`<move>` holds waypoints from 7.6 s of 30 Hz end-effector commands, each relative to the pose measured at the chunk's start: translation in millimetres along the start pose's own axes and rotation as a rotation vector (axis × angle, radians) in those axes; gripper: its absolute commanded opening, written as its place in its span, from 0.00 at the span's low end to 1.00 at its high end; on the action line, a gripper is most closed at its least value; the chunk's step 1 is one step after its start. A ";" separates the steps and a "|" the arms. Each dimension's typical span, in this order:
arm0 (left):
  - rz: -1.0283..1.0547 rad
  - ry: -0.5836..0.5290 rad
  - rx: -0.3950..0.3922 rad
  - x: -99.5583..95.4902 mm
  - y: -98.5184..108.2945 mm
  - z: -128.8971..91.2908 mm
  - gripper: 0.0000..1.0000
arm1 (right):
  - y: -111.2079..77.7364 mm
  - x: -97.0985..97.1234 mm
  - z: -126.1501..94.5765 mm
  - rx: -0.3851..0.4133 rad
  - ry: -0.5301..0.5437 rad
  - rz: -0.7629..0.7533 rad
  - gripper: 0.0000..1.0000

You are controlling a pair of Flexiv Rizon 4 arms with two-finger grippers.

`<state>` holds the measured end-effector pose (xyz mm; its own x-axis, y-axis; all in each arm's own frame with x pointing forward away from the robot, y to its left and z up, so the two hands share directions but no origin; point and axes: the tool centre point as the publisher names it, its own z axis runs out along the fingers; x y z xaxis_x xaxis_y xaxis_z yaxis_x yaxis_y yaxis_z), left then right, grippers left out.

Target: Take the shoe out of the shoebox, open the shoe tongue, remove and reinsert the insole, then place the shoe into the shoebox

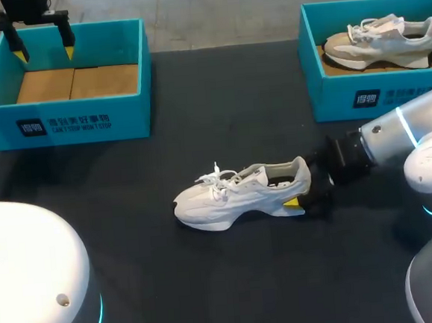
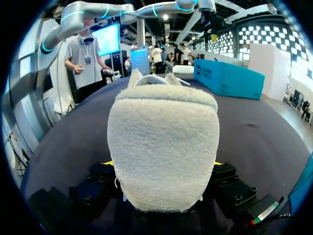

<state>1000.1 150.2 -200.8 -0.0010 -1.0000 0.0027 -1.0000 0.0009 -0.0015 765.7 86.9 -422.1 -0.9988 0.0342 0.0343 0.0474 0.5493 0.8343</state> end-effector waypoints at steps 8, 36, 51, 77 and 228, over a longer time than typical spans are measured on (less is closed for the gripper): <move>0.000 -0.001 -0.001 0.1 0.0 -0.2 1.00 | 0.1 -1.3 2.7 0.004 -0.001 0.000 0.00; 0.000 -0.001 -0.001 0.1 0.0 -0.2 1.00 | 0.1 -1.3 2.7 0.004 -0.001 0.000 0.00; -0.075 -0.012 0.018 20.6 44.9 -9.1 1.00 | 0.1 -1.3 2.7 0.004 -0.001 0.000 0.00; -0.059 0.012 0.037 126.4 145.0 4.2 1.00 | 0.1 -1.3 2.7 0.004 -0.001 0.000 0.00; 0.071 -0.152 -0.194 348.0 246.3 139.6 1.00 | 0.1 -1.3 2.7 0.004 -0.001 0.000 0.00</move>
<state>755.0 -204.6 -341.9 -0.0843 -0.9834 -0.1608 -0.9800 0.0526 0.1919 765.9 87.3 -422.0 -0.9988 0.0341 0.0340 0.0472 0.5496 0.8341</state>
